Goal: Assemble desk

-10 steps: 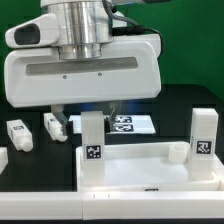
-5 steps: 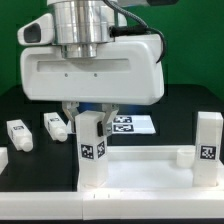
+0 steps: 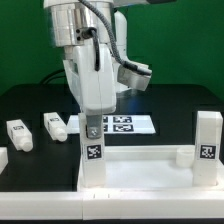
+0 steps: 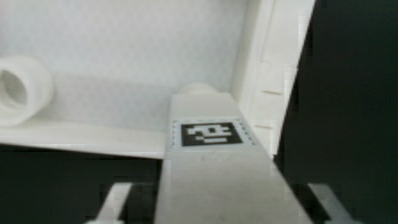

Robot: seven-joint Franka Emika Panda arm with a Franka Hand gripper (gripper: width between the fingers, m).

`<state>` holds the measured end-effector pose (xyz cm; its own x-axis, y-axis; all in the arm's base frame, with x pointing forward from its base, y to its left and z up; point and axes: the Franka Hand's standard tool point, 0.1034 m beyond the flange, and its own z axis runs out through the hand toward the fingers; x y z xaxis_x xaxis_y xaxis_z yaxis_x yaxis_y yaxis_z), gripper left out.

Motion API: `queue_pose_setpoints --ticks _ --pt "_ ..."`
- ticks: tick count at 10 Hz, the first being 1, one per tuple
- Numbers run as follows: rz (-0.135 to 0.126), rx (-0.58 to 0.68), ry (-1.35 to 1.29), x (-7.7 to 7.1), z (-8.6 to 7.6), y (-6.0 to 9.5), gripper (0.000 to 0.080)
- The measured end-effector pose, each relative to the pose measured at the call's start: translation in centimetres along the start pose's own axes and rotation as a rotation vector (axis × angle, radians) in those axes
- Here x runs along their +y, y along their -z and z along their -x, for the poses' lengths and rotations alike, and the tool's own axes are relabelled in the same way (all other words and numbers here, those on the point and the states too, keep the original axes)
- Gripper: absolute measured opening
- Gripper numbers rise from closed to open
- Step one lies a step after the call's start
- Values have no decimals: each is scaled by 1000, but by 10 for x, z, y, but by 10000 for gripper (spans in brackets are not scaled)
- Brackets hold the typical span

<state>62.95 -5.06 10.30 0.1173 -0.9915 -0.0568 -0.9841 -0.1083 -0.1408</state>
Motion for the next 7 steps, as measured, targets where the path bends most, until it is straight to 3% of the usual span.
queue_pose_setpoints --ticks 3,4,5,7 --pt "-8 -15 -245 0 0 0 285" --pt "-8 -16 -203 0 1 -1 362" --pt "-6 -13 -160 0 1 -1 362" --pt "2 4 194 -1 1 0 616"
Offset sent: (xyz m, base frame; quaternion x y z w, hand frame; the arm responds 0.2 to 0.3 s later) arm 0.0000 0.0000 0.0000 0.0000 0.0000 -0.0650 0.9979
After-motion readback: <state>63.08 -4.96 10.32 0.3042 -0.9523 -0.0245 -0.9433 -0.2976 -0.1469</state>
